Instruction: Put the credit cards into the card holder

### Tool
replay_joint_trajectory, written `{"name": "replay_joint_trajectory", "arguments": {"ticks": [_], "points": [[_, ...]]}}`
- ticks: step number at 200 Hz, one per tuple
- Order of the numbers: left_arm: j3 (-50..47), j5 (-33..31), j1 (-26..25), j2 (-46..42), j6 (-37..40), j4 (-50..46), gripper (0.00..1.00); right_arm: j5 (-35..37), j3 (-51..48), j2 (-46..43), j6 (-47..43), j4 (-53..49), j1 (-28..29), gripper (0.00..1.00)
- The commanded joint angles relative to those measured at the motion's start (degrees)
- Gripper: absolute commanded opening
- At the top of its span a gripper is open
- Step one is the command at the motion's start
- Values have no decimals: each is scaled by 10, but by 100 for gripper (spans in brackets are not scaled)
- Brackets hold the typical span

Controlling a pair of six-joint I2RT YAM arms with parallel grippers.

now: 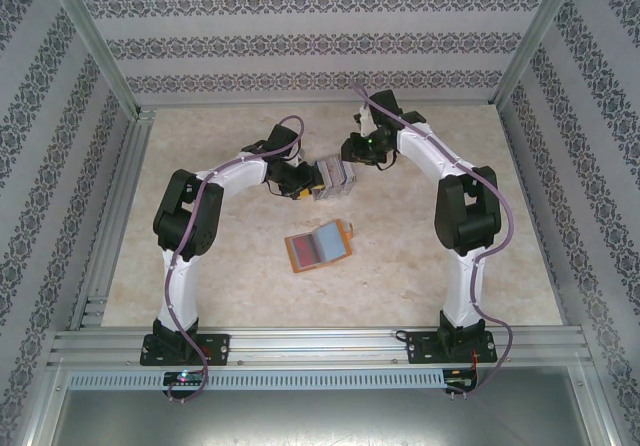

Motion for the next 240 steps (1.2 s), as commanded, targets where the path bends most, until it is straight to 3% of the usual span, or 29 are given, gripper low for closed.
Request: {"name": "replay_joint_trajectory", "arguments": {"ticks": [1,25,60,127,175,240], "points": [[10,1,4,12,-8,18,42,3,-4,5,-10,-8,-5,24],[10,0,4,12,-8,16,42,-2,-1,10,-10,-11,-14,13],[12,1,5,13,-8,18,42,-6,6,19,-11,-16,-17,4],[13,4,5,12,-10,20,42,8,7,21,-13,-19,-17,0],[14,5,5,16,-11,22,42,21,5,26,-14,-20,-18,22],[12,7,4,15,-16,25,42,-16,21,50,0,-13,-9,39]]}}
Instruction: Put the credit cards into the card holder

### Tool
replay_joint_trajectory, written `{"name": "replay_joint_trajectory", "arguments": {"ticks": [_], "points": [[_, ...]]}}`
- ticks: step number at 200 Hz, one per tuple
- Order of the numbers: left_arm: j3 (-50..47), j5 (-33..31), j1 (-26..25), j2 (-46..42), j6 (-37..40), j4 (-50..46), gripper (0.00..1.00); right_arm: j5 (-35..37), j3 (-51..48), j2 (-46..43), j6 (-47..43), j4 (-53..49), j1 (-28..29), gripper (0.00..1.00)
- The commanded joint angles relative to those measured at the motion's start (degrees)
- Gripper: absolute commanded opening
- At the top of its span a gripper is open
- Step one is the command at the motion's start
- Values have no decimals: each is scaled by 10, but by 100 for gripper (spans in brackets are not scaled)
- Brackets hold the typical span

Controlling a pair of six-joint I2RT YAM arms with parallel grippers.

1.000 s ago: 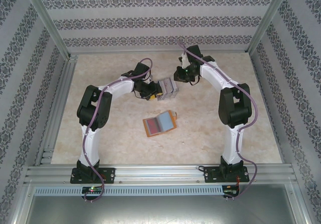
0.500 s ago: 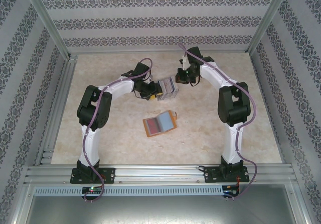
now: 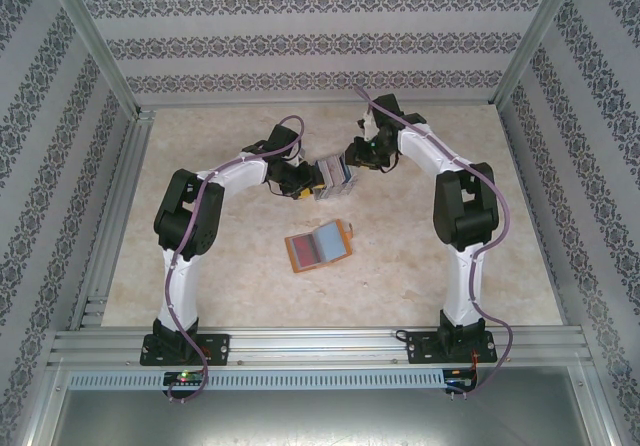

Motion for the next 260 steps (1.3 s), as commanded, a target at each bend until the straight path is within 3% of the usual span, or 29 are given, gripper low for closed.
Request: {"name": "replay_joint_trajectory", "arguments": {"ticks": [1,171,260], "points": [[11,2,4,10,-9,16,42,-17,19,21,5,-2,4,39],[18,8,4,13,-10,13,42,-5,58,13,-11,-36,25,42],[24,7,3,12,-9,11,42,-2,54,-13,-10,-35,22,18]]}}
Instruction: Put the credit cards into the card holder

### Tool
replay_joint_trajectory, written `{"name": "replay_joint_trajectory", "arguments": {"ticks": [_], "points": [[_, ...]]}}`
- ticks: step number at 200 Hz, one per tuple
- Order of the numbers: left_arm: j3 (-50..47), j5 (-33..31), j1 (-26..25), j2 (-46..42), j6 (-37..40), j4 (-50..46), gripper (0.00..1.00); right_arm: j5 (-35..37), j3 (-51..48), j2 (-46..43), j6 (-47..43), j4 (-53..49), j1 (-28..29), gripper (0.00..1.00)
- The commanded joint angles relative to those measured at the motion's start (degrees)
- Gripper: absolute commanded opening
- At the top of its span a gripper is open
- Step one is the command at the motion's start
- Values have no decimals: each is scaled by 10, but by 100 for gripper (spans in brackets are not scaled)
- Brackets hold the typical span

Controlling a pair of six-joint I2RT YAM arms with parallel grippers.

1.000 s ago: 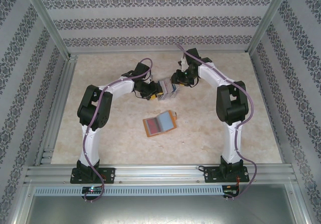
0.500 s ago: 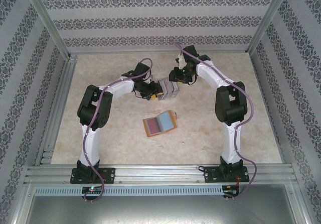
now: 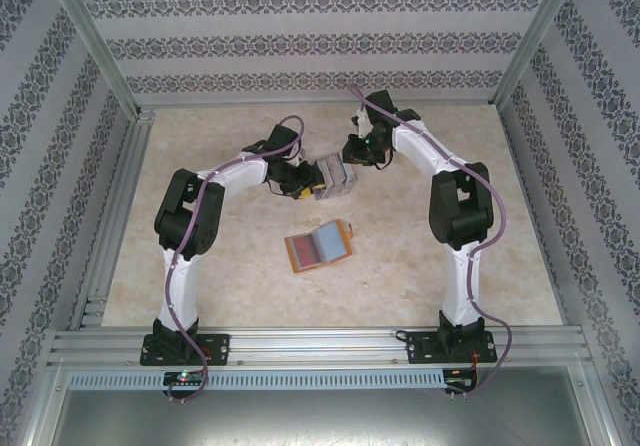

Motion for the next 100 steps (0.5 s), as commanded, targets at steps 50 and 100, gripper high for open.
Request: {"name": "replay_joint_trajectory", "arguments": {"ticks": [50,100], "points": [[18,1,3,8,-1,6,42,-3,5,-32,-7,-14,-4,7],[18,2,3,10,-2,8,41,-2,0,-53,-10,-17,-24,6]]}}
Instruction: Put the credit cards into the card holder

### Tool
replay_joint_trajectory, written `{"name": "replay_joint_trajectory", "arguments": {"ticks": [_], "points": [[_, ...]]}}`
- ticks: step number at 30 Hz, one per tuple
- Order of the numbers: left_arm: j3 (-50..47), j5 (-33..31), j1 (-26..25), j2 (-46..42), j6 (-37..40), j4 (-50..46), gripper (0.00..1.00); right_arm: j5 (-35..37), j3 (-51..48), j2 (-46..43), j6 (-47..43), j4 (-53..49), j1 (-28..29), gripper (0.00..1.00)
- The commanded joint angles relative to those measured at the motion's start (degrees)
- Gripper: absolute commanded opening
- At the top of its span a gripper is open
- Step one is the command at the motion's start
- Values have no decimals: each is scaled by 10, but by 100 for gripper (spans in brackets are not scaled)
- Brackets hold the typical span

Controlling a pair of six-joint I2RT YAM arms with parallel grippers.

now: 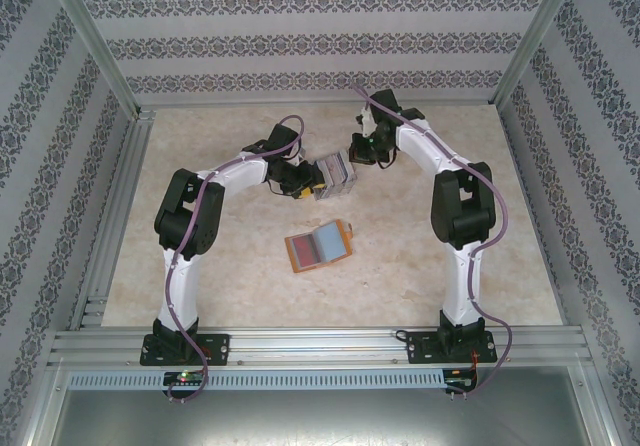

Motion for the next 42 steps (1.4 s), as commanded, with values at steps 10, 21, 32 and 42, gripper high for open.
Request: {"name": "replay_joint_trajectory", "arguments": {"ticks": [10,21,32,42], "points": [[20,1,3,-5,4,-7,41,1,-26,-102,-8,-3,-18,6],[-56,-50,4,-124,52,-13,41,-115,-233,-295,34,120,-2,6],[-233,-82,4,-255,73,-53,38,-175,-542,-367,141,377,127,6],[-353,-54,4,-294,54,27,37,-174,-630,-309,176,485,163,6]]}}
